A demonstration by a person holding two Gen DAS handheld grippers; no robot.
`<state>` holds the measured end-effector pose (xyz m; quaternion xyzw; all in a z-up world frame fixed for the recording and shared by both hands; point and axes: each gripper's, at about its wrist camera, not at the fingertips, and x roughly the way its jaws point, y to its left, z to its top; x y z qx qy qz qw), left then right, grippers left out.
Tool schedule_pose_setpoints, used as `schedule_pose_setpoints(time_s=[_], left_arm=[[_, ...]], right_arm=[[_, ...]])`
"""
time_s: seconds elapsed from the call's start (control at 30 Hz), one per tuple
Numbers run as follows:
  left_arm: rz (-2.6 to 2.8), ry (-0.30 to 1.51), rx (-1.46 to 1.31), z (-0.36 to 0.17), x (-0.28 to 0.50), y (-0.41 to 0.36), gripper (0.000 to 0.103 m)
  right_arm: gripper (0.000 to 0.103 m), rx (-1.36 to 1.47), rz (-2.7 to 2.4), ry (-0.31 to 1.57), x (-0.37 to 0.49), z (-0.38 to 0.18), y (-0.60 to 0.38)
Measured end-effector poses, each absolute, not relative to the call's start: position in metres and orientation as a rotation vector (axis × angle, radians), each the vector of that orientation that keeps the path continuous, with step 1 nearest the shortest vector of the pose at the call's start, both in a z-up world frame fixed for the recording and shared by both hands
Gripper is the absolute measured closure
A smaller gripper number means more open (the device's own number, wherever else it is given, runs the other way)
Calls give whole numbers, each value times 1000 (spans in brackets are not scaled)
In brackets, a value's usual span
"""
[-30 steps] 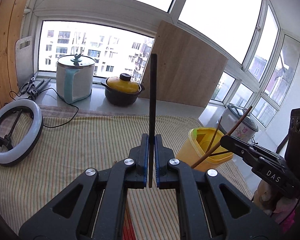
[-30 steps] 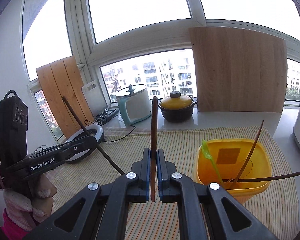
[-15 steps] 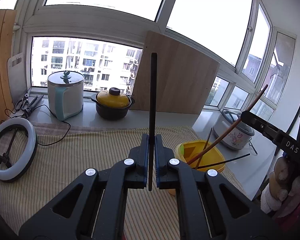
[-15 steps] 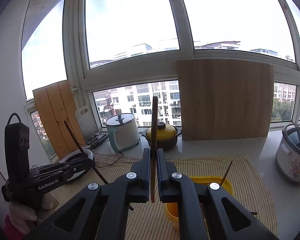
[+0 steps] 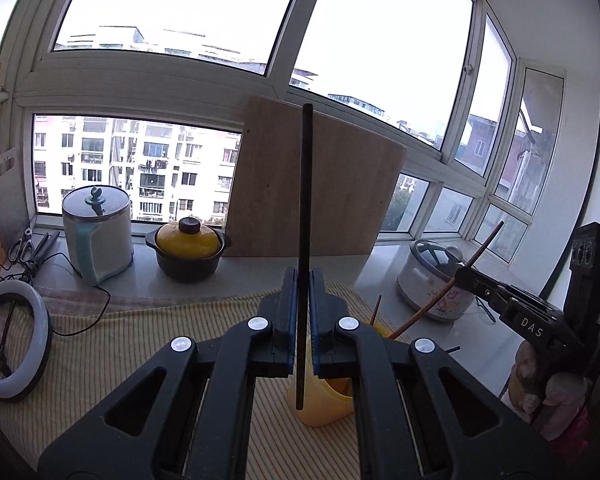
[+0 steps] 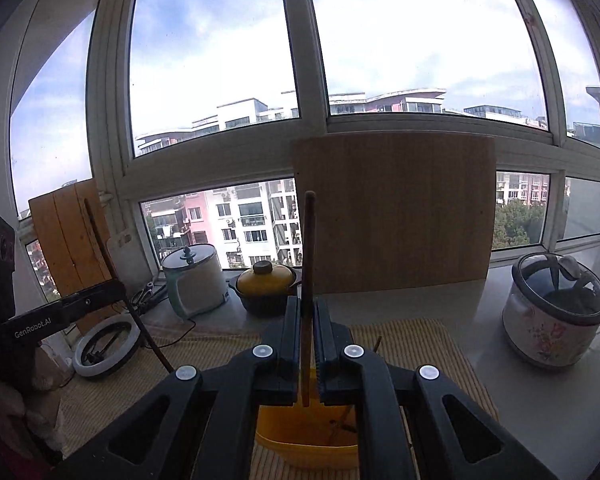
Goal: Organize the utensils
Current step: 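Lift both chopsticks and carry them in both tools over the yellow container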
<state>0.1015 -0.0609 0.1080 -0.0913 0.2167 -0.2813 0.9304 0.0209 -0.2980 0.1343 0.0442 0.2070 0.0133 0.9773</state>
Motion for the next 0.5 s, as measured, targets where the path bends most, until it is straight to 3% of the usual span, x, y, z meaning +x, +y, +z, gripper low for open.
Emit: schedule_pose_setpoints(time_s=[0.5], left_arm=[[-631, 476, -178, 111, 126, -114, 100]], right_arm=[[99, 90, -14, 475, 28, 119, -319]])
